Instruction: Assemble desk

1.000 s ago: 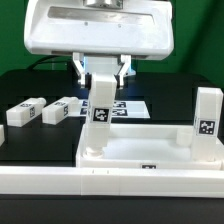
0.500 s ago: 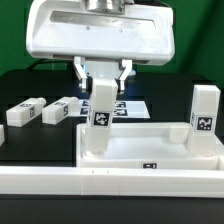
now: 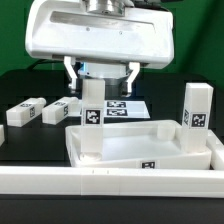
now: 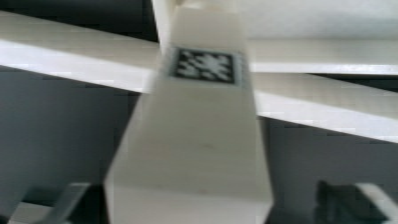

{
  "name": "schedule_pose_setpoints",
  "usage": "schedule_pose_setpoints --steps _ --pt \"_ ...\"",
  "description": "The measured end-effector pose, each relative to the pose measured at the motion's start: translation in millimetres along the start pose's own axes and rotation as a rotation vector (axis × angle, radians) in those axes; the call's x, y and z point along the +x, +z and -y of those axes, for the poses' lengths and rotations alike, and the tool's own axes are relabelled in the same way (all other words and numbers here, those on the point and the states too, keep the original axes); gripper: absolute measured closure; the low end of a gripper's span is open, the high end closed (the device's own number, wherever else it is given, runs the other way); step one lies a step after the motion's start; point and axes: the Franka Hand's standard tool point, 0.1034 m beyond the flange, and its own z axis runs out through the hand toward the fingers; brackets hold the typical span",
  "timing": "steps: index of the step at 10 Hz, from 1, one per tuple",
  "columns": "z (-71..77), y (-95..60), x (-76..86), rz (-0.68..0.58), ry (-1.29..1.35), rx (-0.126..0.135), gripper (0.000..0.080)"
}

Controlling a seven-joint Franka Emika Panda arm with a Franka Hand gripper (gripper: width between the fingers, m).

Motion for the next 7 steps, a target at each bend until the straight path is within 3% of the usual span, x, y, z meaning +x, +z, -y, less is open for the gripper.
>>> schedule_pose_setpoints --steps 1,2,5,7 --pt "0.0 0.0 0.0 0.000 0.000 0.000 0.0189" --pt "0.0 0.0 0.0 0.000 0.000 0.000 0.0158" --pt "-6.9 -4.1 1.4 0.002 0.008 -0.003 0.0151" --pt "-9.2 -18.4 8.3 0.016 0.015 0.017 0.0151"
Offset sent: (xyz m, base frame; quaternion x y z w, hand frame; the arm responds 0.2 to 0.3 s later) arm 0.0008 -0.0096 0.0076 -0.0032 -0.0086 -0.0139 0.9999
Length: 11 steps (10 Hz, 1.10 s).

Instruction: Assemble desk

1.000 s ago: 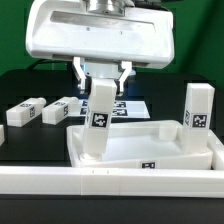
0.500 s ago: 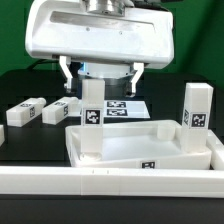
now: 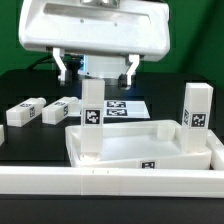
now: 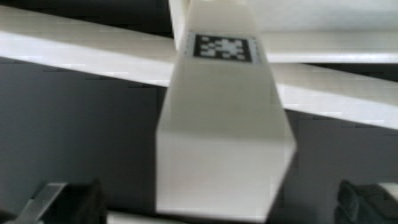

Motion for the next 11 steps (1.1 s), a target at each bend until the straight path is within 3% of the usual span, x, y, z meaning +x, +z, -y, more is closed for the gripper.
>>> schedule_pose_setpoints --steps 1,4,5,7,10,11 --pt "-0.8 -8.2 3.6 0.013 0.003 0.014 0.0151" --pt "3.4 -5.5 0.2 0.035 0.015 0.029 0.0151" --pt "10.9 -3.1 -3.1 0.095 0.030 0.066 0.0151" --pt "12.6 2.0 -8.0 0.211 0.043 0.108 0.0151" --pt "10.6 7.8 -12.0 0.395 0.035 0.142 0.0151" --pt "2.6 8.9 -9.5 0.388 0.045 0.132 0.0151"
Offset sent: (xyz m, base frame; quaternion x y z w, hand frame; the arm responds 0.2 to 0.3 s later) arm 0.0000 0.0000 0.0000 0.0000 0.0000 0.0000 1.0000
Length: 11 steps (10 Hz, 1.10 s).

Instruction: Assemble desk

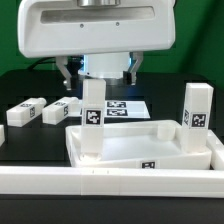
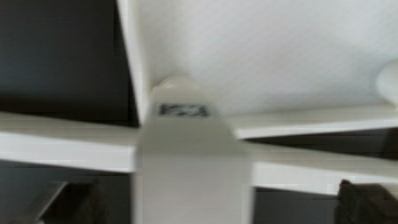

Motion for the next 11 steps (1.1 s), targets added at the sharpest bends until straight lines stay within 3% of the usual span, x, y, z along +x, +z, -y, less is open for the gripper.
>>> schedule_pose_setpoints --steps 5,6,7,8,9,11 --pt "-10.0 6.5 -2.1 -0.002 -0.011 -0.008 0.0151" --pt "-9.7 8.3 -2.8 0.001 -0.029 -0.007 0.0274" --pt "-9.7 9.2 -3.2 0.003 -0.041 -0.007 0.0274" --pt "-9.6 9.1 -3.1 0.003 -0.041 -0.007 0.0465" --pt "-9.6 9.1 -3.1 0.003 -0.041 -0.007 0.0511" --pt "-9.4 9.1 -3.1 0.003 -0.023 -0.006 0.0511"
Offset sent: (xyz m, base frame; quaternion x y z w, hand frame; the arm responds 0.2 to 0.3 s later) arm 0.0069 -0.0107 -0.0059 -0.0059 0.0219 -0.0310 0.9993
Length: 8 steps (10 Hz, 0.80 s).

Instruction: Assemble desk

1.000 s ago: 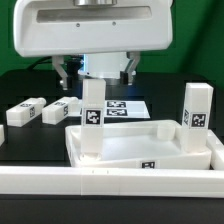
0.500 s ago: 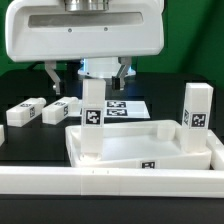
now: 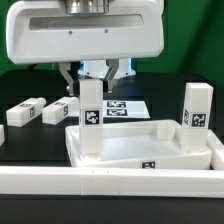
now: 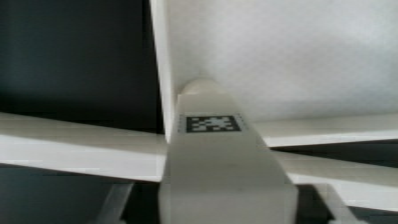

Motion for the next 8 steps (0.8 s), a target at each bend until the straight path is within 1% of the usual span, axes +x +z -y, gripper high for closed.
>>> schedule_pose_setpoints --steps 2,4,6,7,8 --pt "0.3 0.0 0.1 0.000 0.028 0.000 0.0511" --pt "2.3 0.3 -0.1 -0.003 0.321 0.033 0.0511" --pt "4.3 1.3 0.5 -0.005 0.532 0.057 0.0511" --pt "6.5 1.7 1.7 -0.005 0.667 0.067 0.0510" --pt "9.5 2.1 2.5 -0.001 0.779 0.069 0.0510"
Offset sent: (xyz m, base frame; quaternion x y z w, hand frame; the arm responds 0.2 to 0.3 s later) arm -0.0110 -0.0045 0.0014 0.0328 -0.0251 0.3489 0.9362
